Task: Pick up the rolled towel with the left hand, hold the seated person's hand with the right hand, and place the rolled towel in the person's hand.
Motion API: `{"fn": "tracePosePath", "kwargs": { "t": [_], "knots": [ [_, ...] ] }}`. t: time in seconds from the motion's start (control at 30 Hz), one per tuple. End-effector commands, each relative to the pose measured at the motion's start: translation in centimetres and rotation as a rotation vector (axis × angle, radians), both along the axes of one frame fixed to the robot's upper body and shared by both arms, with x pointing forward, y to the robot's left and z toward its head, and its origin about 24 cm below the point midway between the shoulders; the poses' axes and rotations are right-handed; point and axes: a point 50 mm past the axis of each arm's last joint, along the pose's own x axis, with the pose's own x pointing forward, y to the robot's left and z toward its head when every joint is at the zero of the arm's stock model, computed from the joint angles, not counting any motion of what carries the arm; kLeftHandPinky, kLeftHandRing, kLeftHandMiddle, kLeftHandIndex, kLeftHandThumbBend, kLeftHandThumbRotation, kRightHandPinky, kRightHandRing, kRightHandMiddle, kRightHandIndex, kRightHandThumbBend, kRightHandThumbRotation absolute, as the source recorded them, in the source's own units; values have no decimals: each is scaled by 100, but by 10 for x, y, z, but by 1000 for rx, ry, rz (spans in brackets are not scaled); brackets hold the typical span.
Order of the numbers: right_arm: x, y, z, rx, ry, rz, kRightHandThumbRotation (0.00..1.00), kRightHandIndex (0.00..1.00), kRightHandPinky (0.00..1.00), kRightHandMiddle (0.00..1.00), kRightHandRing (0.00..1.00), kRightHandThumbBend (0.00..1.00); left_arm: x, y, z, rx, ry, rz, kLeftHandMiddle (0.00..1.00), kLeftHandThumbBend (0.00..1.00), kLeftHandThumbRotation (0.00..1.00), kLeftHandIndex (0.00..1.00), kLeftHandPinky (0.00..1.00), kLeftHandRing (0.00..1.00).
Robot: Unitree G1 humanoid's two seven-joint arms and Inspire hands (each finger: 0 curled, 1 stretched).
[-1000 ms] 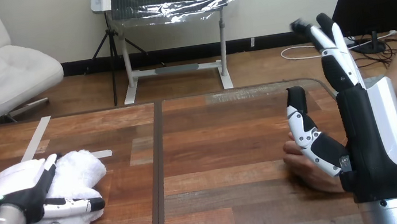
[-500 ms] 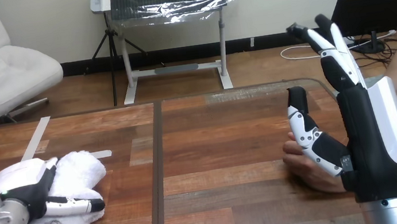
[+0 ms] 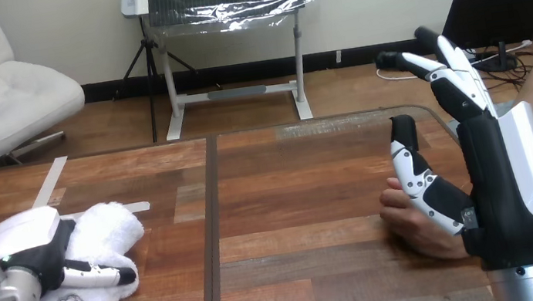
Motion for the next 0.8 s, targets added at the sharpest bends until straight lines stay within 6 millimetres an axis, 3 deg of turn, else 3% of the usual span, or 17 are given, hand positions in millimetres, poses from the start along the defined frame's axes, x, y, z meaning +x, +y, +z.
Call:
{"fn": "tracePosePath", "kwargs": {
  "t": [0.0, 0.33, 0.77],
  "knots": [
    [5, 2, 22, -7, -122, 16, 0, 75, 100, 89, 94, 0, -7, -5, -12, -47, -37, -5, 43, 67, 33, 48, 34, 38],
    [5, 2, 22, -3, -126, 16, 0, 73, 100, 85, 92, 0, -12, -6, -13, -132, -191, -19, 45, 58, 28, 49, 35, 39],
    [5, 2, 21, 14, -121, 14, 0, 71, 100, 80, 91, 0, -19, -13, -12, -369, -446, -18, 46, 61, 13, 52, 36, 41]
  ]
}}
